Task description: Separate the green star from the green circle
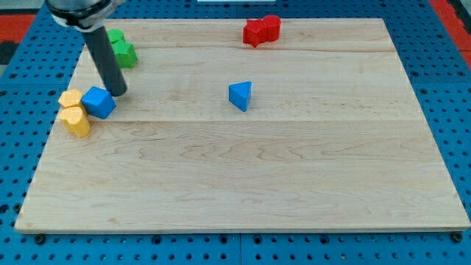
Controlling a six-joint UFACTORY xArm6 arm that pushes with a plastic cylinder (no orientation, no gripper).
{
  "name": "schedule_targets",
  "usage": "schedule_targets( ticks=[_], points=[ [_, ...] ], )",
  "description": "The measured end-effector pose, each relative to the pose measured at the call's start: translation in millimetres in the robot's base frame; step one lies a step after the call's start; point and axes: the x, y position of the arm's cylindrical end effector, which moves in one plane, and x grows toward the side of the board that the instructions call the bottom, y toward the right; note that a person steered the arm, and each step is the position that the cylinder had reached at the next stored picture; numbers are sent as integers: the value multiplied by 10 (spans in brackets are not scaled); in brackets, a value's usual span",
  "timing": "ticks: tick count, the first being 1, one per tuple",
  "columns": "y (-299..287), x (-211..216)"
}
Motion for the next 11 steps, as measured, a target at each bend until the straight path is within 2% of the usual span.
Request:
schedule_targets(
  ticks=[2, 3, 4, 5, 6, 7, 8, 9, 10, 11],
  points=[
    [2108, 74],
    [2349, -274],
    [2957, -528],
    [3115, 65],
    [2696, -84],
    [2960, -347],
    [2357, -330],
    [2136, -293],
    [2928, -290],
    [2495, -21]
  ],
)
